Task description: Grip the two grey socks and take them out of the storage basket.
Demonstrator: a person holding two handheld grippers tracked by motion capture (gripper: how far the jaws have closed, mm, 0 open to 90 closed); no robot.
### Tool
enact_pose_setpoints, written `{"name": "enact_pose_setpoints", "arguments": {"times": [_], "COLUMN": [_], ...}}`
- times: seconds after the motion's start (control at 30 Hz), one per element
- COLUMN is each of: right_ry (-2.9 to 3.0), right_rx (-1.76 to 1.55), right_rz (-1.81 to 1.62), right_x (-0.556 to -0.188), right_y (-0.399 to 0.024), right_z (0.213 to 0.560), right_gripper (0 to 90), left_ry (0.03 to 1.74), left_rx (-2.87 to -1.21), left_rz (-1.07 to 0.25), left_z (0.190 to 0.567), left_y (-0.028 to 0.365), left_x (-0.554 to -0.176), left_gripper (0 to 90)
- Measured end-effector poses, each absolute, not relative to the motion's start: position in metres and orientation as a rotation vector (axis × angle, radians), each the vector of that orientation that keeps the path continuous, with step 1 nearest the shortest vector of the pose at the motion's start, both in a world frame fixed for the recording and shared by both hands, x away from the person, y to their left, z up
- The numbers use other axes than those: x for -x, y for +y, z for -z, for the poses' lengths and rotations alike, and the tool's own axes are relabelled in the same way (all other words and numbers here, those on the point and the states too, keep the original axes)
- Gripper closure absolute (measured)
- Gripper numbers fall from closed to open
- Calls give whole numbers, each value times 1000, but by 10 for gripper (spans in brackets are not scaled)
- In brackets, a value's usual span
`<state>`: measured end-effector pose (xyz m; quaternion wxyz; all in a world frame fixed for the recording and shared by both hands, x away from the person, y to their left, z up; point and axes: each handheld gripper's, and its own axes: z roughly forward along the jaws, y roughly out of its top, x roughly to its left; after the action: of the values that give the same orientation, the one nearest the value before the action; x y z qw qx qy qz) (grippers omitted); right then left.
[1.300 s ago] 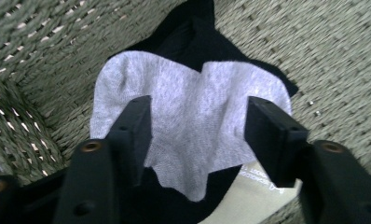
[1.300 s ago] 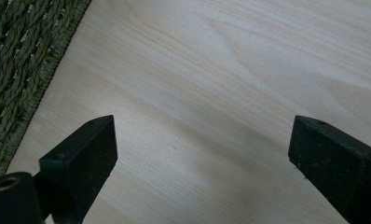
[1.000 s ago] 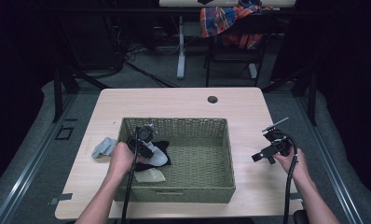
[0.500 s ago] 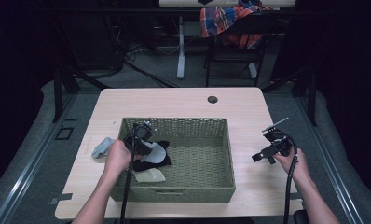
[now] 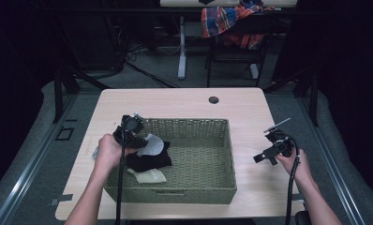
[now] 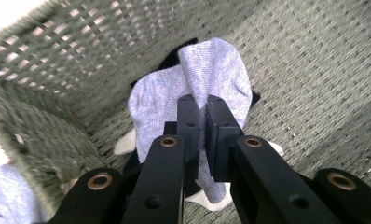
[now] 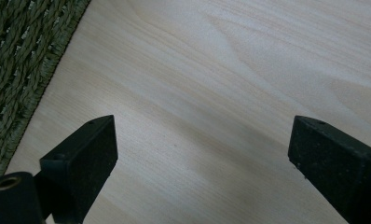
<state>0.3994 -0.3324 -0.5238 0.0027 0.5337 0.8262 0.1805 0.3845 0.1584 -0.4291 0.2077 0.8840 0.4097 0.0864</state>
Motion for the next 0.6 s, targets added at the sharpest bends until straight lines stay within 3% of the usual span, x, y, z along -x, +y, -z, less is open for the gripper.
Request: {"name": "enact_pose_setpoints", "arguments": {"times": [0.6], "right_ry": [2615], "right_rx": [-1661], "right_rz": [-553], "right_x": [-400], "right_y": [-333], "right_z": [523], "right_gripper": [78], "left_ry": [1154], "left_rx": [-2429], "left_rz": [-308], "left_z": [383], "left_y": [171], "left_x": [-400], "left_gripper": [858]}}
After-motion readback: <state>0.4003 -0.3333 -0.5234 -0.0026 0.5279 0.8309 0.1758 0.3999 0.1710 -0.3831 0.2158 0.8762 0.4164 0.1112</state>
